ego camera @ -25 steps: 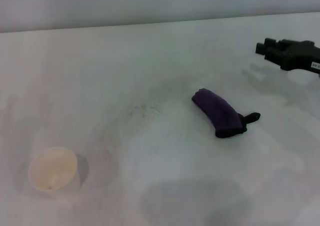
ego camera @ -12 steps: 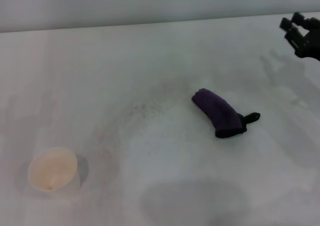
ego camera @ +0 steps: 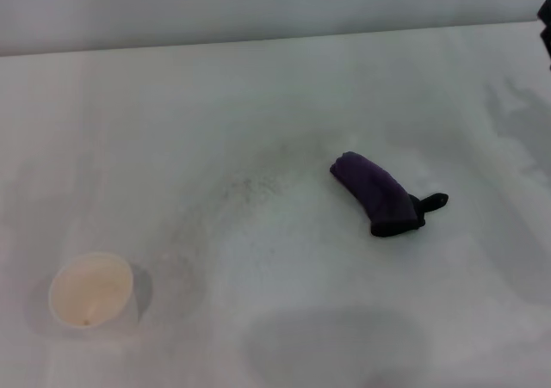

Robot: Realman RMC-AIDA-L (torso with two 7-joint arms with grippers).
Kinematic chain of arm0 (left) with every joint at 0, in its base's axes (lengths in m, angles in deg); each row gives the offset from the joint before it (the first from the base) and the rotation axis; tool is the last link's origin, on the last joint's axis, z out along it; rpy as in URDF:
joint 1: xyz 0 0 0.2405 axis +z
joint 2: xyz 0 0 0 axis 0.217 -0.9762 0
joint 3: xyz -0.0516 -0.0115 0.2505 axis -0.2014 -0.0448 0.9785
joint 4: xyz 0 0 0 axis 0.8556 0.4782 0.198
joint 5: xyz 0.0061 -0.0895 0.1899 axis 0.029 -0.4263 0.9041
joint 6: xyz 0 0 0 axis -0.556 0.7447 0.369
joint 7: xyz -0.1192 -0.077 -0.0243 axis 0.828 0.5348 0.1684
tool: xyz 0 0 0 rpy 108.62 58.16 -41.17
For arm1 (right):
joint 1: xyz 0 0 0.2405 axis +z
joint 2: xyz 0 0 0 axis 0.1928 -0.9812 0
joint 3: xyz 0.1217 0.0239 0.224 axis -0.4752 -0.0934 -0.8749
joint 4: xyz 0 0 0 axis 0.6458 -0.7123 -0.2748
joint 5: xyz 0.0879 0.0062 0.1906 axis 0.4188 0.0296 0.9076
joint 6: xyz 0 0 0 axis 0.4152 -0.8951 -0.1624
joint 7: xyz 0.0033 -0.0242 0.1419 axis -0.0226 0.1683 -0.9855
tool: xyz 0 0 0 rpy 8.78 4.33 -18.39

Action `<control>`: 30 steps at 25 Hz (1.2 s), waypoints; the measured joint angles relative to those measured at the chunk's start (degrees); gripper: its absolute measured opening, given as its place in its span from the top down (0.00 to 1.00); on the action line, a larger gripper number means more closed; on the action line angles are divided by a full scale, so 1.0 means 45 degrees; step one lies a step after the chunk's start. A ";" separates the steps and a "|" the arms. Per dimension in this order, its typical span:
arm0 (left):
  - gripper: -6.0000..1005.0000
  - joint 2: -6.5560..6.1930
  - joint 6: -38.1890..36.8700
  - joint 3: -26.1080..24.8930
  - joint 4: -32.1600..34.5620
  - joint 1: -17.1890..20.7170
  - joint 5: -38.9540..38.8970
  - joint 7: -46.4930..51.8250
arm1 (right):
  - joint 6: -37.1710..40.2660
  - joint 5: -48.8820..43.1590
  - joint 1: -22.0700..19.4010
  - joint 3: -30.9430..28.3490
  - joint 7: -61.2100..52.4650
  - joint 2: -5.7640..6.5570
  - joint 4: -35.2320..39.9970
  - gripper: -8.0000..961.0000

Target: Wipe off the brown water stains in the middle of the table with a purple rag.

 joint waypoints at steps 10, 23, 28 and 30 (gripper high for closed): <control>0.13 -0.0001 -0.0062 0.0025 -0.0023 0.0056 -0.0158 0.0320 | -0.0125 0.0199 -0.0211 -0.1083 0.0216 -0.0013 -0.0434 0.44; 0.13 0.0000 -0.0350 0.0087 -0.0081 0.0140 0.0028 0.0529 | -0.0581 0.0232 -0.0266 -0.1226 0.1384 -0.0014 -0.0541 0.19; 0.13 0.0000 -0.0378 0.0098 -0.0194 0.0130 0.0204 0.0554 | -0.0518 0.0232 -0.0262 -0.1294 0.1440 -0.0014 -0.0527 0.19; 0.13 0.0000 -0.0437 0.0099 -0.0330 0.0138 0.0206 0.0554 | -0.0518 0.0232 -0.0263 -0.1348 0.1442 -0.0013 -0.0511 0.19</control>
